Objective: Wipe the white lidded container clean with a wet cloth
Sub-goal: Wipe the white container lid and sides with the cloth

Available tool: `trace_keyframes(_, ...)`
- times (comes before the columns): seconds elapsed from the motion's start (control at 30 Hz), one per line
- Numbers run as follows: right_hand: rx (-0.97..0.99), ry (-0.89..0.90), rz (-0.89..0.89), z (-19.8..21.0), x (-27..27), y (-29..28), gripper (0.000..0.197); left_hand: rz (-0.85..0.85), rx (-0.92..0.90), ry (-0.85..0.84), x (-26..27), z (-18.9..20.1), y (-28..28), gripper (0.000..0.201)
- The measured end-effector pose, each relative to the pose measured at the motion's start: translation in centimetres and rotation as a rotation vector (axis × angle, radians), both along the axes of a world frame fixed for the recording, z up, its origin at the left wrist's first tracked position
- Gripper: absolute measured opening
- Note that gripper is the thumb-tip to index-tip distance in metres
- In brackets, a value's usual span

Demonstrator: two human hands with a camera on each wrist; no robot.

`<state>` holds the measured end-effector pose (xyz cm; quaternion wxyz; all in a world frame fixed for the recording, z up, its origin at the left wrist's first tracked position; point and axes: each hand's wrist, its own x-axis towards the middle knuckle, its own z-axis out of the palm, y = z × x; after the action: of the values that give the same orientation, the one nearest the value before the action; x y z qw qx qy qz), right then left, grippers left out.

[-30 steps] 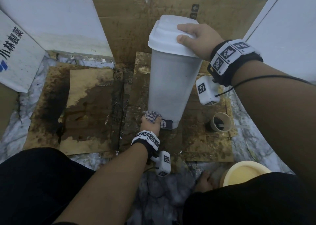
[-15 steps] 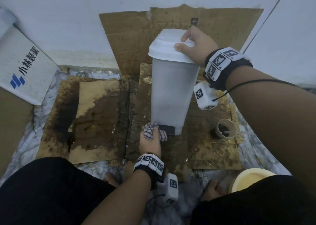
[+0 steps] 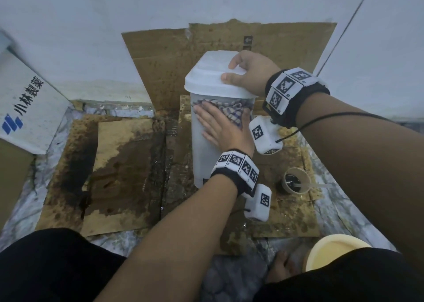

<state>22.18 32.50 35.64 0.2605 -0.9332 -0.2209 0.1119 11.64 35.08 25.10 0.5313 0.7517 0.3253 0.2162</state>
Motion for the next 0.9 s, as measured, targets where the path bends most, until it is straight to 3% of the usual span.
trace_keyframes(0.3,0.212,0.168,0.099,0.2,0.8,-2.6,0.045,0.077,0.147,0.055,2.1,-0.2,-0.4,0.117)
trace_keyframes(0.7,0.222,0.217,0.154,-0.2,1.8,-2.5,0.053,0.124,0.205,0.134,3.2,-0.5,0.5,0.121)
trace_keyframes(0.9,0.238,0.237,0.142,-0.2,1.6,-2.7,0.053,0.09,0.227,0.22,1.3,-3.7,0.0,0.125)
